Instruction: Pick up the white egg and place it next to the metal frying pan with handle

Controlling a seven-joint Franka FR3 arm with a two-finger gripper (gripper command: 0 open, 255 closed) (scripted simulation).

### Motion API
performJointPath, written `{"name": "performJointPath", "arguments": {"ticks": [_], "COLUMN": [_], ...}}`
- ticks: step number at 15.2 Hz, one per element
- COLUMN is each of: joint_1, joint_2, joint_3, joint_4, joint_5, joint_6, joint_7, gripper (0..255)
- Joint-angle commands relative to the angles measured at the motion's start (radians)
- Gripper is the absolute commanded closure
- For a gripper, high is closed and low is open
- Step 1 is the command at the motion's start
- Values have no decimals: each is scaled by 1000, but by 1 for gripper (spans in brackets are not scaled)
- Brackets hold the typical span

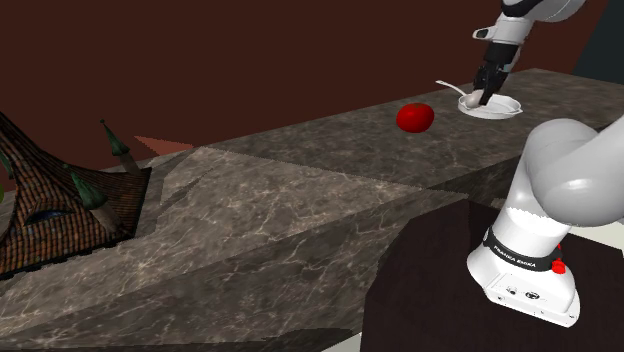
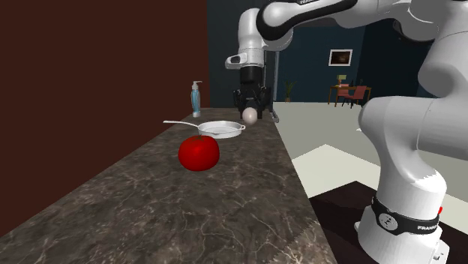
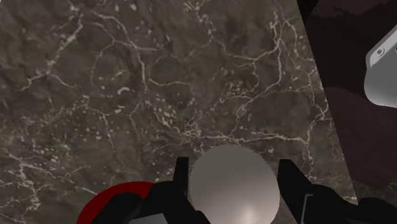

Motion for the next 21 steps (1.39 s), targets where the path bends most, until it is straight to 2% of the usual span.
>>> {"name": "performJointPath", "arguments": {"ticks": [1,6,13,21], "joint_1": [25,150,398,406], "joint_2": [17,53,8,-26], "joint_3": [-68,-258,-534,-577], "joint_4": [56,218,501,431], "joint_5": [-10,-22,-79,-120], "joint_6": [-14,-50,-141,-58], "joint_7": [-57,-170,-286,-272], "gripper": [255,255,255,255]}}
